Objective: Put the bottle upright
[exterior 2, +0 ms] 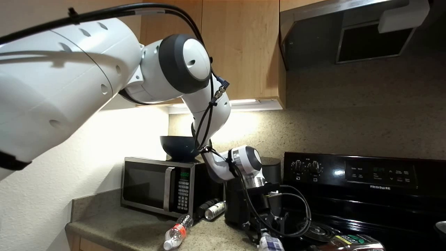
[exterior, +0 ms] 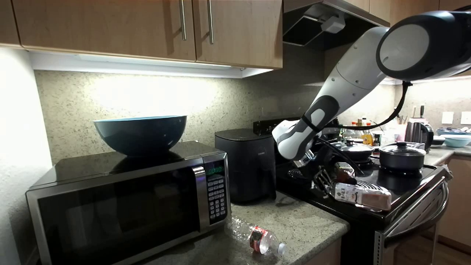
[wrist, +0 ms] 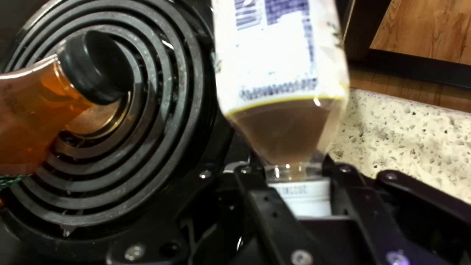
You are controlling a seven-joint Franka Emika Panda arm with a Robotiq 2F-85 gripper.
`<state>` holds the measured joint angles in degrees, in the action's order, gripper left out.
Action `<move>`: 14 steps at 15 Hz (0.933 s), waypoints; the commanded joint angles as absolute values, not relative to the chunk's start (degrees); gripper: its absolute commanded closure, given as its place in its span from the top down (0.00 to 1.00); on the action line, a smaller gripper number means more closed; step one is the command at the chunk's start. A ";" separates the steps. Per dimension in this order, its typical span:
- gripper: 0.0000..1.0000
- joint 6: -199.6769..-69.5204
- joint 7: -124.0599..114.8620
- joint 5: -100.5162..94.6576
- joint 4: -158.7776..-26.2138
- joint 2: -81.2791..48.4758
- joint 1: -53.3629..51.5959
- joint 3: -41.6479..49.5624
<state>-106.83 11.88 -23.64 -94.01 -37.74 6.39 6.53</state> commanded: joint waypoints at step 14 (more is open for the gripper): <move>0.98 -106.83 9.41 -30.25 -97.12 -28.07 5.69 8.47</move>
<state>-104.34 7.67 -29.84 -94.60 -29.42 4.99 9.53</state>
